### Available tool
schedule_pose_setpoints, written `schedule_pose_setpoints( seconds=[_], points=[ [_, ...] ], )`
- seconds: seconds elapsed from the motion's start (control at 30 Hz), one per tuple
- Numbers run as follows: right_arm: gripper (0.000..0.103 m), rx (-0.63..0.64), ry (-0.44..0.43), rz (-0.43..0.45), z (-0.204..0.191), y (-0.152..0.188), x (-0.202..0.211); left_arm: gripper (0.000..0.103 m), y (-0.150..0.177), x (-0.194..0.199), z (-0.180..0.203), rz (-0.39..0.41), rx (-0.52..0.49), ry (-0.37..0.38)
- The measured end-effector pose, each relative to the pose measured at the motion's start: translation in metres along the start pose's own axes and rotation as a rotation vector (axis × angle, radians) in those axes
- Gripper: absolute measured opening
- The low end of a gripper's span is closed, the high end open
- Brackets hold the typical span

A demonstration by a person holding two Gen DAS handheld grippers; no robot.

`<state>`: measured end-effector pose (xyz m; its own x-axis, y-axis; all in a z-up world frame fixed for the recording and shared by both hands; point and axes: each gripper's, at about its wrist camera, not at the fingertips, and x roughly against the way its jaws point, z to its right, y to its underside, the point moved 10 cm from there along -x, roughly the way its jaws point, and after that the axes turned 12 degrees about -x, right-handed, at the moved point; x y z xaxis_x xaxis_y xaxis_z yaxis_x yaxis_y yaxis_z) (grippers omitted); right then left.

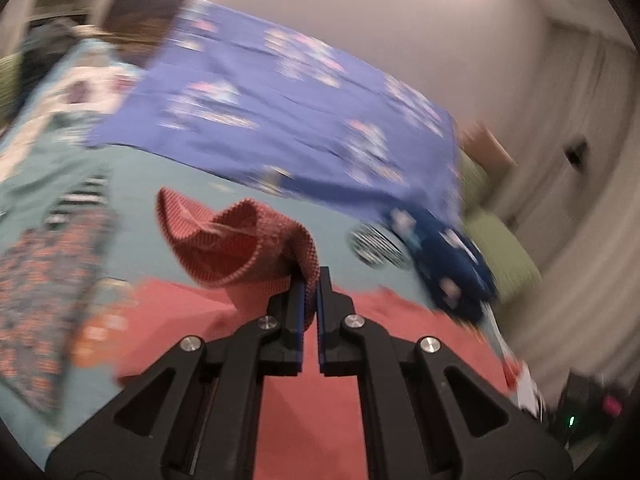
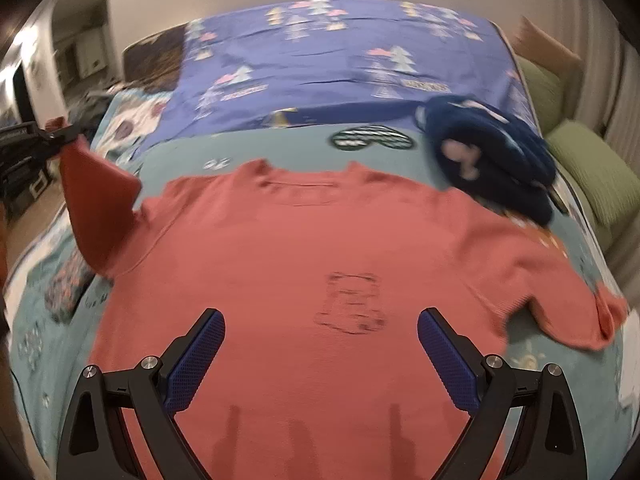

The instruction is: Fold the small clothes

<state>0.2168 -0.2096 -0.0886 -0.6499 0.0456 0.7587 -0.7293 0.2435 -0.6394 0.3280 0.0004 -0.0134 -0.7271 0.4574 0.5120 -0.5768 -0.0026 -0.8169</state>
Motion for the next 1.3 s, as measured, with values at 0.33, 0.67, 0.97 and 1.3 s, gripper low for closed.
schedule_pose_setpoints(
  seconds=[0.33,0.67,0.97,1.3],
  points=[
    [0.099,-0.142,0.028,-0.021,0.077,0.002,0.006,0.014,0.077,-0.087,0.137,-0.243,-0.291,0.078],
    [0.088,-0.058,-0.191,-0.079,0.034,-0.013,-0.01,0.052,0.06,-0.009,0.047,-0.112,-0.451,-0.227],
    [0.088,-0.217,-0.359,-0.289,0.007,-0.028,-0.088,0.053,0.112,0.005,-0.065,-0.237,-0.264,-0.401],
    [0.003,-0.268,-0.418,-0.273,-0.016,-0.053,-0.115,0.061,0.131,-0.006,-0.099,-0.286,-0.168,-0.44]
  ],
)
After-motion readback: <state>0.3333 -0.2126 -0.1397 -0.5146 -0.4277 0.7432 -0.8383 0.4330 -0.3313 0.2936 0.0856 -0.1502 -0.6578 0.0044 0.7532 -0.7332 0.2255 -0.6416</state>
